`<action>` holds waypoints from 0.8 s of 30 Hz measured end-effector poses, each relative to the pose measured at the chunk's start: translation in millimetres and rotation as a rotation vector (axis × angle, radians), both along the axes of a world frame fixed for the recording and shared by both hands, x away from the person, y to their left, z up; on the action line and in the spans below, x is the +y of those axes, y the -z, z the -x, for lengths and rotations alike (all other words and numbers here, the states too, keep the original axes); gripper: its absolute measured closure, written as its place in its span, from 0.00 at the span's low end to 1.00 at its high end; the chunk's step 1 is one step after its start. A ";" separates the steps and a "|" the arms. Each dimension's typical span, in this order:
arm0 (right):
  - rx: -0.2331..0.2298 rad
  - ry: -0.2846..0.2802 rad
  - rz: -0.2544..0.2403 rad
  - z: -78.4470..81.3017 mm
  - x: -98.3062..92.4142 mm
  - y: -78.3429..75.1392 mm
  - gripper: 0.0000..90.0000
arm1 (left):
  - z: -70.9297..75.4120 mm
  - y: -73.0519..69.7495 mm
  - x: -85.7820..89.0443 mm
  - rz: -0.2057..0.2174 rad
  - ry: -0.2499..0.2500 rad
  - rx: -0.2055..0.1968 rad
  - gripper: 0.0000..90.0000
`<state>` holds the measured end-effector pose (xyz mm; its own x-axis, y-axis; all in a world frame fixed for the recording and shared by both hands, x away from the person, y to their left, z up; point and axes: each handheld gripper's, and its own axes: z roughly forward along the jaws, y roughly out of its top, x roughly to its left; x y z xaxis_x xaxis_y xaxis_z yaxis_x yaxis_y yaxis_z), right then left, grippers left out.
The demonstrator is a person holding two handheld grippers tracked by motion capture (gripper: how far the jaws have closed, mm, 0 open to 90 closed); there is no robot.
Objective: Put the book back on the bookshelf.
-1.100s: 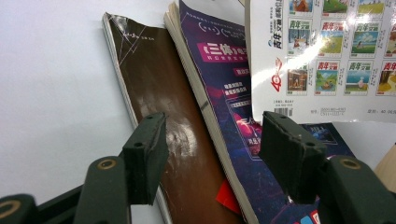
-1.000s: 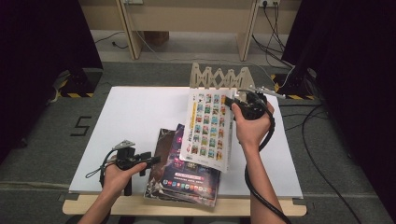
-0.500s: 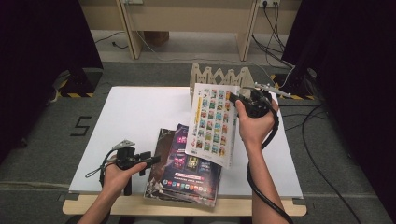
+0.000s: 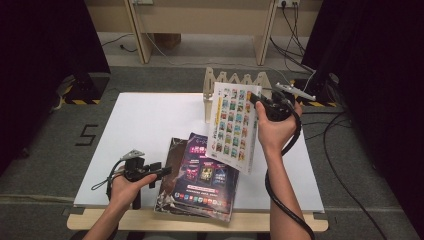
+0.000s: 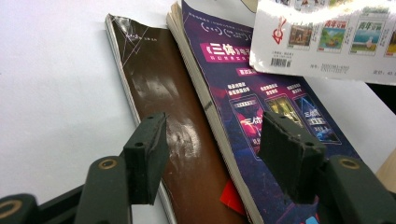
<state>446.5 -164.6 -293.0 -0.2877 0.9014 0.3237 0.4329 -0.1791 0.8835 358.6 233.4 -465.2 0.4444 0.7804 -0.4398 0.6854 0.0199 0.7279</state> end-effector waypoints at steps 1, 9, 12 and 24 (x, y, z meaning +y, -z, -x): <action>0.000 0.000 0.000 0.0 0.0 0.0 0.83 | 0.0 0.0 0.0 0.000 0.000 0.000 0.46; -0.023 0.032 0.011 -2.1 -4.5 -7.6 0.83 | -0.5 -0.3 0.3 0.003 -0.005 -0.002 0.46; -0.031 0.047 0.015 -3.6 -6.3 -10.8 0.83 | -0.5 -0.2 0.5 0.003 -0.005 0.000 0.46; -0.047 0.071 0.018 -9.1 -11.3 -15.5 0.83 | -1.2 -0.2 0.4 0.002 -0.002 0.000 0.46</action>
<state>455.6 -176.0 -277.5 -0.2375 0.9257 0.2945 0.3774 -0.1915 0.9060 359.7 233.7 -465.0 0.4427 0.7806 -0.4412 0.6851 0.0229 0.7281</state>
